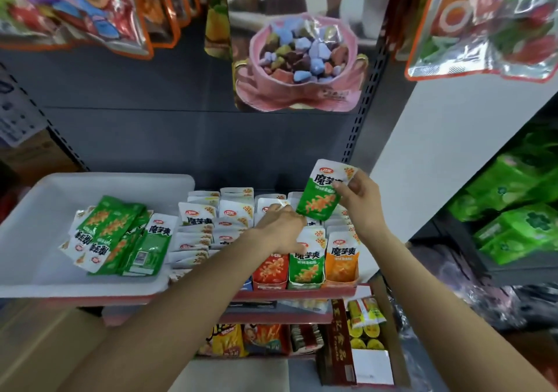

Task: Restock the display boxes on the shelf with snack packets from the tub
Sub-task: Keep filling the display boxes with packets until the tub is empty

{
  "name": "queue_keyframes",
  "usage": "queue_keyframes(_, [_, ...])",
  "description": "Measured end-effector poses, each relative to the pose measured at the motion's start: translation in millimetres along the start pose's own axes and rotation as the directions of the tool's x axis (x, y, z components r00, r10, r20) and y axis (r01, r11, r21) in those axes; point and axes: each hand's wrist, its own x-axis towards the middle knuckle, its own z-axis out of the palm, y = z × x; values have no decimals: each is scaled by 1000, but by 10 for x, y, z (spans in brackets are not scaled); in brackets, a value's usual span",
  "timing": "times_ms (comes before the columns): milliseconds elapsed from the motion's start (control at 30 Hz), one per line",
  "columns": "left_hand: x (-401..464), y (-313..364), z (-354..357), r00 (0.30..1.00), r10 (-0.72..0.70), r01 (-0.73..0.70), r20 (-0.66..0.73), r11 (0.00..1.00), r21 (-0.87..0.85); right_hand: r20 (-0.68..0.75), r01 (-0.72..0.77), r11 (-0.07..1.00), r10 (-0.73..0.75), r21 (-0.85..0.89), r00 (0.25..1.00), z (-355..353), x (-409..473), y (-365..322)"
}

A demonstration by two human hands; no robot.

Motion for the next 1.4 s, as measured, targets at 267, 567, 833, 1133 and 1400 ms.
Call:
queue_keyframes(267, [-285,-43,105,988,31,-61,-150,978,-201,166,-95,974,130,-206,978,-7,29,251])
queue_keyframes(567, [-304,-43,107,975,-24,-41,-223,958,-282,341,228,652,50,-723,939,4,93,376])
queue_keyframes(833, [-384,-89,35,981,-25,-33,-191,956,-293,331,174,618,149,-767,932,77,-12,246])
queue_keyframes(1133, [-1088,-801,60,797,-357,24,-487,824,-566,374,317,712,-82,-626,924,986,-246,-156])
queue_keyframes(1400, [-1919,-2207,544,627,-732,196,-265,478,-857,584,512,668,-140,-540,800,2696,-481,-325])
